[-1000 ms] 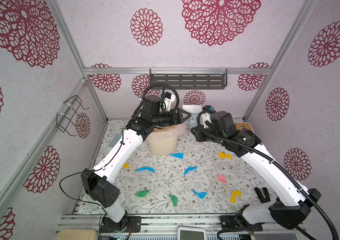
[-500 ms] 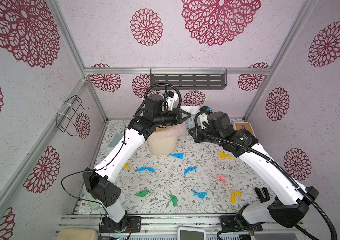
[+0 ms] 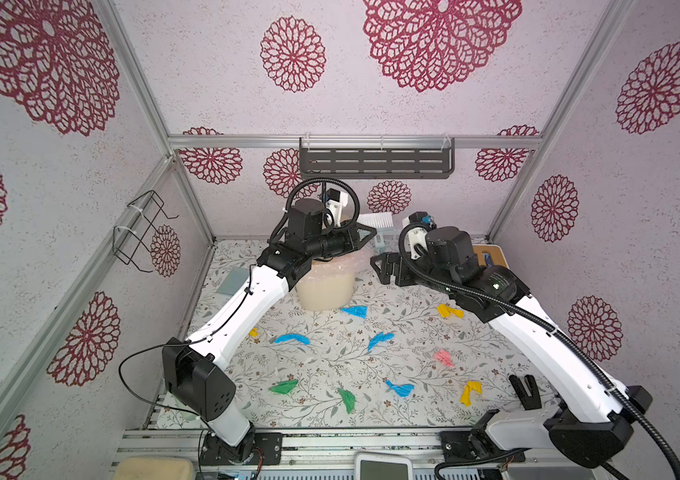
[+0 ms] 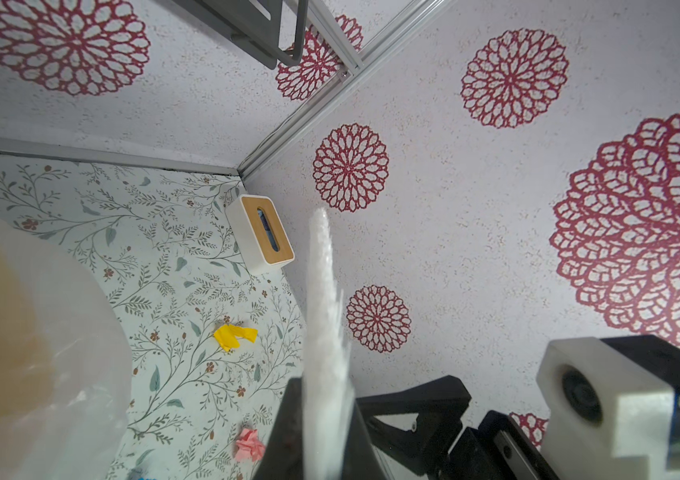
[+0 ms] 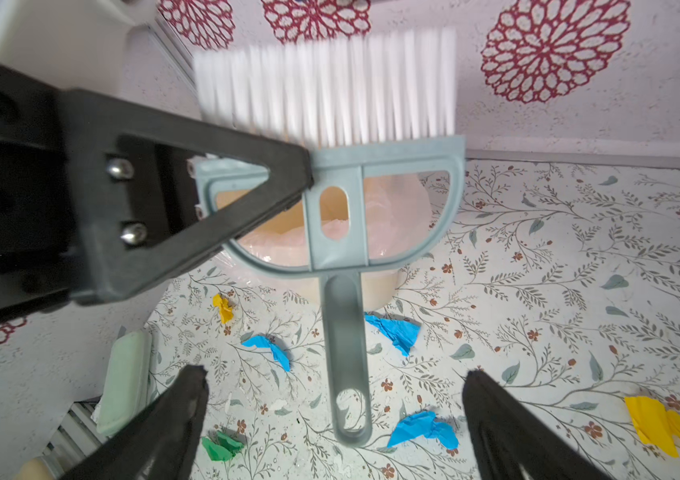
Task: Sweep away the paper scraps from the table
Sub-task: 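Raise the teal brush upright with the right gripper while the left gripper withdraws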
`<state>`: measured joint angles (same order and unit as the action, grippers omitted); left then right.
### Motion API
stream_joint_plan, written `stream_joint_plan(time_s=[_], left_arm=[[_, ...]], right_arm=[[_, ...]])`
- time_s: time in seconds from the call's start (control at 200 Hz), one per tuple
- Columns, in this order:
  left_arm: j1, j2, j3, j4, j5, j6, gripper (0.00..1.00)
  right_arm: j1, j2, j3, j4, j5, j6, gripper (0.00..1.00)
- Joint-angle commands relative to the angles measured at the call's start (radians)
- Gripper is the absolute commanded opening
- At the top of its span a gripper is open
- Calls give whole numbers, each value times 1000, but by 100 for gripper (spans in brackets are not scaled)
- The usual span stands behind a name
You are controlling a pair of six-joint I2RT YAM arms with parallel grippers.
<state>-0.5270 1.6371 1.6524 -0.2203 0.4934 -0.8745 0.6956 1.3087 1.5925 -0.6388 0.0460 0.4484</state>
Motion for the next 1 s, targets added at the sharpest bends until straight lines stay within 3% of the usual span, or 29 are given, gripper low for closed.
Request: stream_joint_plan(time_s=[0.0,0.19,0.445,0.691,0.996], left_arm=[[10,-67,-49,248,-43,-94,0],[9,-93,-149,489,-112,-194,0],[-11,-50,-196,701,-143,-311,0],[-29,-8,-181,780,-154,-360,0],[-48,15,-179,826,-179,-380,0]], right_arm=[[-56,-121,-90,190,-79,29,99],[-224,-265,-399,640,-342,279,99],[-288,-254,-578,1143,-510,540,92],[-312,-204,-615,1338,-543,665,79],[-324,-162,-638,1427,-563,740,60]])
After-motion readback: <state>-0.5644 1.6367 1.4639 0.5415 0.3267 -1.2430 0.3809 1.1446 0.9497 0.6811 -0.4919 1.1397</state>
